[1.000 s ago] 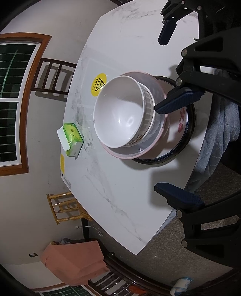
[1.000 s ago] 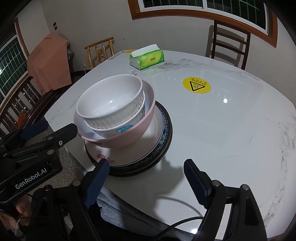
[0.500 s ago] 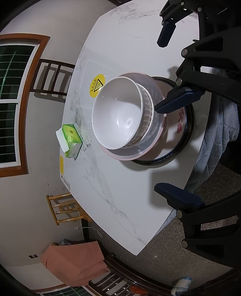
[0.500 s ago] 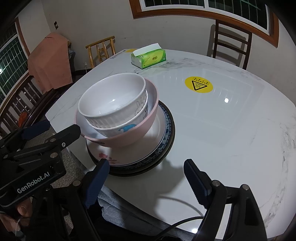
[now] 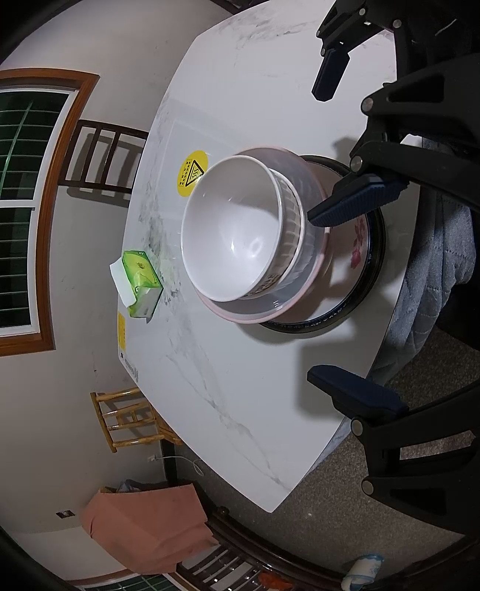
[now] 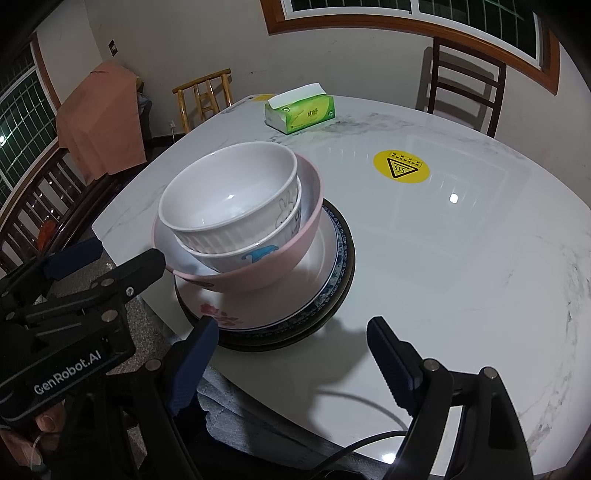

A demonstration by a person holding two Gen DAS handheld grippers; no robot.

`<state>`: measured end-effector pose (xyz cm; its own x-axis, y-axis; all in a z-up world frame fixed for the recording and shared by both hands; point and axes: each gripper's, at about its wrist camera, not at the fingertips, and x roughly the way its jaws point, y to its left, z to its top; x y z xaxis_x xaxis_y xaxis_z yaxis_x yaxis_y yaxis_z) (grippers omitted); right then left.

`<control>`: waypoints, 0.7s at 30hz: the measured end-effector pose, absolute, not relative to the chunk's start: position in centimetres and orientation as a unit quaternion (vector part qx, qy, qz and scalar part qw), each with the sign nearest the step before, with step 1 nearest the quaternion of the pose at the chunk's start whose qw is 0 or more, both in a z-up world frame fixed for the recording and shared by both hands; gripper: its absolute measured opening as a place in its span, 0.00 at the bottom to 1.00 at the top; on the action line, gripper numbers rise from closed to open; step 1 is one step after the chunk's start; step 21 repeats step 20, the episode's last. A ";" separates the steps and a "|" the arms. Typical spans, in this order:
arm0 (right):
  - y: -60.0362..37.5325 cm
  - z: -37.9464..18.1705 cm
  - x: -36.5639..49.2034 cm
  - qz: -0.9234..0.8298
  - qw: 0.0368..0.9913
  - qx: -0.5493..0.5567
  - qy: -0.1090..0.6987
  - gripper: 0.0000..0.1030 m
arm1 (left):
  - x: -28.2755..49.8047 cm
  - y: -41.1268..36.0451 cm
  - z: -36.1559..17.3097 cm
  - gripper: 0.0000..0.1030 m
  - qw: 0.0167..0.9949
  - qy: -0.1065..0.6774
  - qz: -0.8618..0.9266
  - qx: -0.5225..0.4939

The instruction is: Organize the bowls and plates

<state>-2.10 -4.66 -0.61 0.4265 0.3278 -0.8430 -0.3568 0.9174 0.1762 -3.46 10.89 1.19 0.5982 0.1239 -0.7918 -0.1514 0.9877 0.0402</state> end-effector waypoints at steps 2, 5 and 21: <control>-4.7 -0.6 -2.1 0.203 0.844 -0.013 0.497 0.82 | -3.4 10.9 1.2 0.73 0.894 0.442 0.075 -0.015; -4.6 -0.7 -2.0 0.203 0.843 -0.013 0.498 0.82 | -3.3 10.8 1.2 0.74 0.893 0.444 0.072 -0.015; -4.6 -0.5 -2.1 0.202 0.845 -0.016 0.495 0.82 | -3.3 10.9 1.3 0.75 0.893 0.444 0.070 -0.014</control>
